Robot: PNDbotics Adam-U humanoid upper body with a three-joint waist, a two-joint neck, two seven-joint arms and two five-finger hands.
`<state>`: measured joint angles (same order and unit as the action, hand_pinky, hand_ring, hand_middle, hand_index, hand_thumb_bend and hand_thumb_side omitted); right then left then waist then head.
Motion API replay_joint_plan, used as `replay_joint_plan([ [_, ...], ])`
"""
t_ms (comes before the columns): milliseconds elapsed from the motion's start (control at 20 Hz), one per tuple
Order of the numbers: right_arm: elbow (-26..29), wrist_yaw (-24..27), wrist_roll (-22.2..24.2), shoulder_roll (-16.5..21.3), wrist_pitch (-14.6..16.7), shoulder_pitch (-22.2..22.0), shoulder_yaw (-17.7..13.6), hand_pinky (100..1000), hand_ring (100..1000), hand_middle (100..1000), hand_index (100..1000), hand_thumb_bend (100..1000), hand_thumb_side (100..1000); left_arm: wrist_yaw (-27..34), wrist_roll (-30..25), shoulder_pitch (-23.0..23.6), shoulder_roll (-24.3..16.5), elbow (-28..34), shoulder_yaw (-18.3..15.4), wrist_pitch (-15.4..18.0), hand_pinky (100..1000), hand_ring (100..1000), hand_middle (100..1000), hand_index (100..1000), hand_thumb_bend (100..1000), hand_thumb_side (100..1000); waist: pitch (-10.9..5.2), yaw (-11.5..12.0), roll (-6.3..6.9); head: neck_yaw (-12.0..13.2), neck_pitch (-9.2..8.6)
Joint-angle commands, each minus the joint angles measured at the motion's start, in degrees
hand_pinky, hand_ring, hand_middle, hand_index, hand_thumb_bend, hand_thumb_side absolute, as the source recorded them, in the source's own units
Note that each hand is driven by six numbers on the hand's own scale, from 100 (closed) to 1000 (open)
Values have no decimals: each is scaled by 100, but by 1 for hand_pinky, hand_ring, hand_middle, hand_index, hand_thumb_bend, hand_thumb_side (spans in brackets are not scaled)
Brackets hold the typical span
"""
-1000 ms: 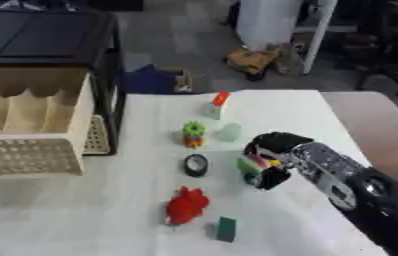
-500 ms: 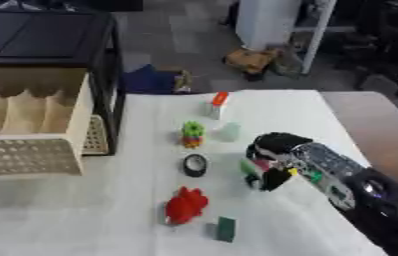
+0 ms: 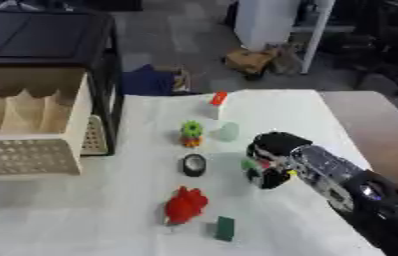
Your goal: Pick up objects from table and place into drawer.
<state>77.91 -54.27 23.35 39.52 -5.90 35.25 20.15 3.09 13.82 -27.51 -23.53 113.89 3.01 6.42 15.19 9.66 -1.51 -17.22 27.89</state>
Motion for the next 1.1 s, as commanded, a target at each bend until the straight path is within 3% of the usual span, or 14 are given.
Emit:
replay_joint_plan([
  [50, 61, 86, -215, 178, -80, 62, -31, 349, 556, 512, 565, 100, 325, 45, 13, -56, -39, 70, -31, 1, 600, 542, 655, 882, 100, 1000, -97, 3, 9, -12, -41],
  [250, 108, 293, -351, 181, -229, 76, -22, 337, 548, 495, 496, 100, 340, 69, 19, -62, -40, 70, -33, 0, 599, 542, 655, 882, 100, 1000, -99, 5, 4, -16, -43],
  [1100, 1038, 618, -993, 316, -587, 237, -31, 287, 502, 469, 430, 100, 406, 160, 37, -62, -54, 70, -43, 2, 599, 545, 655, 881, 100, 1000, -148, -10, -8, -19, -78],
])
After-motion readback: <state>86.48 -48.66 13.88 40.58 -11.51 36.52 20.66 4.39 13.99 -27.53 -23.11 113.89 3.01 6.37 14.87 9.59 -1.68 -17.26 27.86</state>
